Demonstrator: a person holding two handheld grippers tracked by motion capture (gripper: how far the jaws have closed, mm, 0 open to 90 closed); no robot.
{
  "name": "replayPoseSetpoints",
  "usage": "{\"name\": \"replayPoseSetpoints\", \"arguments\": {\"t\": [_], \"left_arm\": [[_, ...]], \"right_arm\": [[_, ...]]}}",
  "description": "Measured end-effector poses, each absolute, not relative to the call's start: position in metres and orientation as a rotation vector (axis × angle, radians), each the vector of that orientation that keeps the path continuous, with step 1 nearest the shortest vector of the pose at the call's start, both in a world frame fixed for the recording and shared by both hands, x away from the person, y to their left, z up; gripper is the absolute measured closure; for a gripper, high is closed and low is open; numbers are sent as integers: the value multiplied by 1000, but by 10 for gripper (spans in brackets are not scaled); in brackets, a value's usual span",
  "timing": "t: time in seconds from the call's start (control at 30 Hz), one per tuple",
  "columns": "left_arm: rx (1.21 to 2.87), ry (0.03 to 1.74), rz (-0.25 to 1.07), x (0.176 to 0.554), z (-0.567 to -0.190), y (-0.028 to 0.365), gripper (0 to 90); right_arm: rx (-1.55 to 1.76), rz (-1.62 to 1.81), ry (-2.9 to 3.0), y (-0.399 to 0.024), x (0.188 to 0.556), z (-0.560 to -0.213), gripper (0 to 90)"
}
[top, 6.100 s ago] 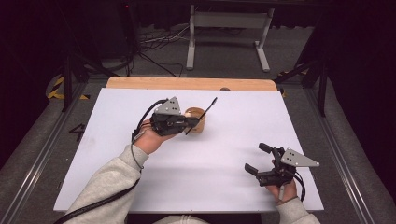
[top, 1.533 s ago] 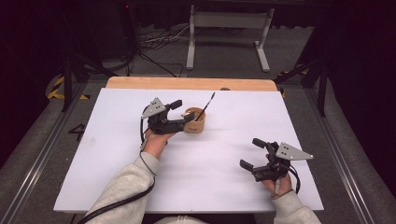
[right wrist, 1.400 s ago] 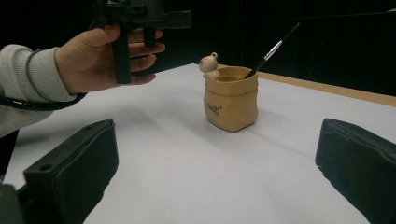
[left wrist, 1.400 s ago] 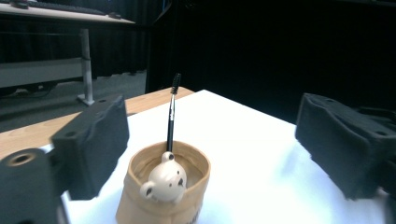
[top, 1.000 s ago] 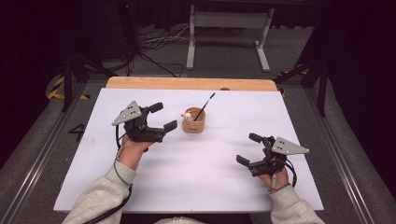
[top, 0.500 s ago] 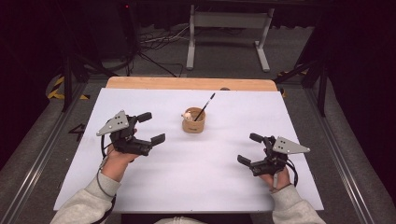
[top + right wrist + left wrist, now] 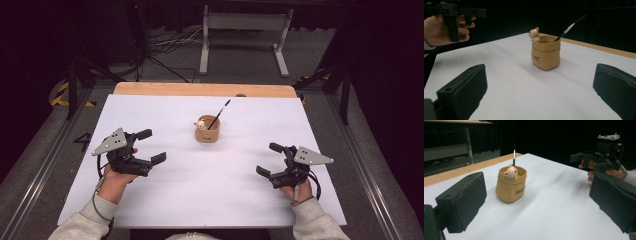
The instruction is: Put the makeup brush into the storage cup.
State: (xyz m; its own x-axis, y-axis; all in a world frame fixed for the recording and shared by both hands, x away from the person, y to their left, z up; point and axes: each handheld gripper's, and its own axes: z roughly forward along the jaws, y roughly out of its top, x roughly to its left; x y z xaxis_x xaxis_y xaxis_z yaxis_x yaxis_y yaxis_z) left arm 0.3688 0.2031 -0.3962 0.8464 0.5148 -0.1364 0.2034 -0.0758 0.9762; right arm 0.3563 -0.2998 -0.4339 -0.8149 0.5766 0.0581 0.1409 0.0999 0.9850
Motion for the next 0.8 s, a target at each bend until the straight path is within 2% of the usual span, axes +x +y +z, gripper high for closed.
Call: {"name": "replayPoseSetpoints", "arguments": {"t": [0.8], "left_arm": [[1612, 663, 291, 353, -438, 233, 18]], "right_arm": [[683, 1770, 2054, -299, 355, -439, 0]]}}
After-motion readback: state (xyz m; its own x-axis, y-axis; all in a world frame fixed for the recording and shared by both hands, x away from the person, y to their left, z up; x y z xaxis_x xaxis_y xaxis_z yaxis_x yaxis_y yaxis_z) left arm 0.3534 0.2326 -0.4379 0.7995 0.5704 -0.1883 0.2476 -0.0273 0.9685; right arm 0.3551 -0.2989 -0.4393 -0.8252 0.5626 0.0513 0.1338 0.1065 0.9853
